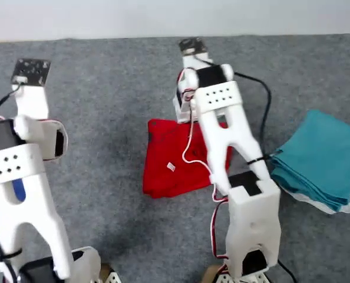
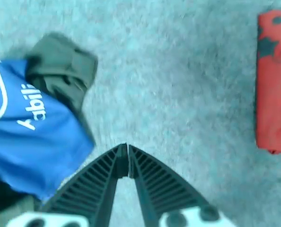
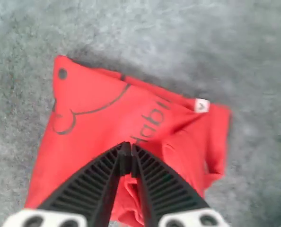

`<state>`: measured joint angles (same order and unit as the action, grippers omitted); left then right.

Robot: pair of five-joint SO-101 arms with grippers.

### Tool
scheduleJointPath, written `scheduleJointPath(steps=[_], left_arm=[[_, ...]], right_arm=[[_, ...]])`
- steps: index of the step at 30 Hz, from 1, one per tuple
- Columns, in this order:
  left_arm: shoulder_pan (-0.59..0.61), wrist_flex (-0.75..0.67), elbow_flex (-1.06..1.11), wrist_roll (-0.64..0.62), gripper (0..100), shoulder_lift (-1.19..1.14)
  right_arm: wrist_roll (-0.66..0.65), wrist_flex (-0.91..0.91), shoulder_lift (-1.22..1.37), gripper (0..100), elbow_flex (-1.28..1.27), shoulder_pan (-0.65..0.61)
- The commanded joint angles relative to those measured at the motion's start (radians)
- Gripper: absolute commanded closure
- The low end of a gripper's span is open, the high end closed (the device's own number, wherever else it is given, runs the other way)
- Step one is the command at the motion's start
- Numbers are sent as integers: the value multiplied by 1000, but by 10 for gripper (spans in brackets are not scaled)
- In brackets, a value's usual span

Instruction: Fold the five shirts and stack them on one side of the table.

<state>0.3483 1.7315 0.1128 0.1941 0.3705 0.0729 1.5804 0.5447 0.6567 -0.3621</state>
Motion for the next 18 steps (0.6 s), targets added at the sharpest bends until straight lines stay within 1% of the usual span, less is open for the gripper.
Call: scheduleJointPath(steps=[1,5,7,12,18], left_arm=[[8,-29,62,9,996,57],[8,-74,157,9,996,101],[8,-95,197,11,995,129],[8,-140,251,14,995,181],[8,-164,249,15,995,183]], right_arm=[[14,-16,28,985,6,-45],[12,2,97,987,6,-64],[12,39,122,988,6,-65],[9,206,166,988,6,-53],[5,219,99,988,-61,5]])
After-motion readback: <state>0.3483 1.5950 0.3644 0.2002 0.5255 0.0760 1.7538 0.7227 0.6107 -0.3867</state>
